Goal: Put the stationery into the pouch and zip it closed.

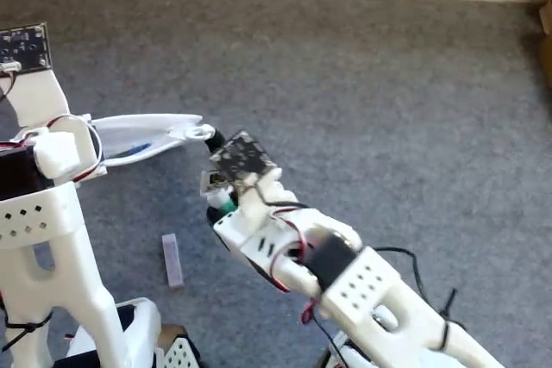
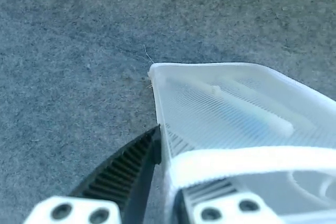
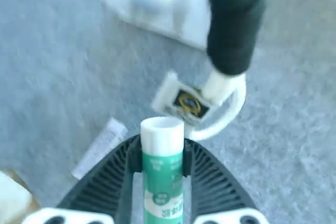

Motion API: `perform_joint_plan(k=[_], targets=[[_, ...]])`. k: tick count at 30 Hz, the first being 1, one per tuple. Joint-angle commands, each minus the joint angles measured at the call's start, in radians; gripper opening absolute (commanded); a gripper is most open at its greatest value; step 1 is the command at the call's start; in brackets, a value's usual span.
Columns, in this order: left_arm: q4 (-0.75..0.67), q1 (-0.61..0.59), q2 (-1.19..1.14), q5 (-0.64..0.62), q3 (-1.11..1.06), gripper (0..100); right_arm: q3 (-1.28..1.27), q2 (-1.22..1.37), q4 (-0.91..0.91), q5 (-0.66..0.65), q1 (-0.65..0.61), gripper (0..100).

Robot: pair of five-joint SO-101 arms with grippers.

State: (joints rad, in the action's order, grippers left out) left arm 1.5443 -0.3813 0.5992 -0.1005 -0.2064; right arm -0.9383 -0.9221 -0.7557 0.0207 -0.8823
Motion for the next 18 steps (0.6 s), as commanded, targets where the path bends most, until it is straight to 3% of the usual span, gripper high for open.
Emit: perform_joint_plan(k=[1,8,18], targets=[[-0.002,0.065,0.008,-0.034,0.039,1,0.010,-0.151,-0.001,0.043,0.008,0.5],[0.000,0.081,0.008,-0.034,0.036,1,0.019,-0.357,0.016,0.043,0.008,0.5],[0.003,0.079,0.008,-0.031,0.036,1,0.008,-0.410,0.328,0.040,0.008,0.5]])
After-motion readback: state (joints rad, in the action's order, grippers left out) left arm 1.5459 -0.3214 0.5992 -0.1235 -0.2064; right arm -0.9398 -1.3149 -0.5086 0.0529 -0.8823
